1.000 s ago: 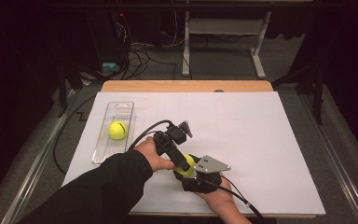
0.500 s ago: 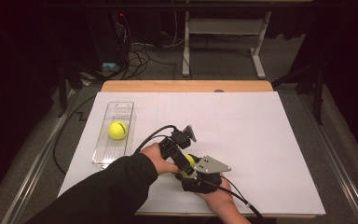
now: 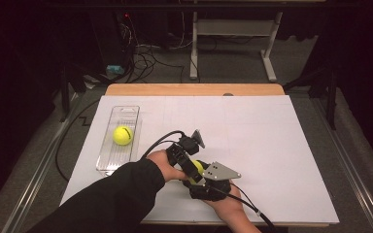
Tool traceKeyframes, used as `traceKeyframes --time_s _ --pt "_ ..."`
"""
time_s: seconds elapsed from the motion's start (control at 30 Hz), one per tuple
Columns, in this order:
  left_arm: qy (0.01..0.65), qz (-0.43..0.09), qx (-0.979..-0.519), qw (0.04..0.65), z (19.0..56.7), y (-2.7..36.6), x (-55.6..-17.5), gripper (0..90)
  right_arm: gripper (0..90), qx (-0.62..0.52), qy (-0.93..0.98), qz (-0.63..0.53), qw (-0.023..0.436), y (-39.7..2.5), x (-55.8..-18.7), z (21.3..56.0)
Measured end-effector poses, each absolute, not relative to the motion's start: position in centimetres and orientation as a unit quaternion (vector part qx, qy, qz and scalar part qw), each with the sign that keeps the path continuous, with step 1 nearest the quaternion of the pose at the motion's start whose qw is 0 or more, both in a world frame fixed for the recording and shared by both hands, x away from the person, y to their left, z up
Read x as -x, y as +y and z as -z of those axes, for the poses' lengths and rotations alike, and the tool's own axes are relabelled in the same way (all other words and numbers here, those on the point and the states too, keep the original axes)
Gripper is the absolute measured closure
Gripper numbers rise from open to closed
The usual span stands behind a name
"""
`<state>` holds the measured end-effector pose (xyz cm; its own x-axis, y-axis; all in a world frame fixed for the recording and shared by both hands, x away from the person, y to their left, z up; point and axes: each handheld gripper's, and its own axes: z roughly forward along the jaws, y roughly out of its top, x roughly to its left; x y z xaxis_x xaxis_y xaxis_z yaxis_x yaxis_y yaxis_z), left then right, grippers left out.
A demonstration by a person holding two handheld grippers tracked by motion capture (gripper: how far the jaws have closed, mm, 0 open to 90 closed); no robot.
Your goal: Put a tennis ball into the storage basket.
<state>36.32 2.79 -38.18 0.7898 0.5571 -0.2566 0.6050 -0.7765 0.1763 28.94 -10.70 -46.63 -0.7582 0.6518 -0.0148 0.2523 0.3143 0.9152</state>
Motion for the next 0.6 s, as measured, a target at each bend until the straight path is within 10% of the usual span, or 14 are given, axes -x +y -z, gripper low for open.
traceKeyframes --time_s 0.6 --pt "0.316 0.074 -0.938 0.123 37.54 3.22 -36.67 26.5 0.9 -0.288 0.781 -0.517 0.199 -11.07 -29.01 46.74"
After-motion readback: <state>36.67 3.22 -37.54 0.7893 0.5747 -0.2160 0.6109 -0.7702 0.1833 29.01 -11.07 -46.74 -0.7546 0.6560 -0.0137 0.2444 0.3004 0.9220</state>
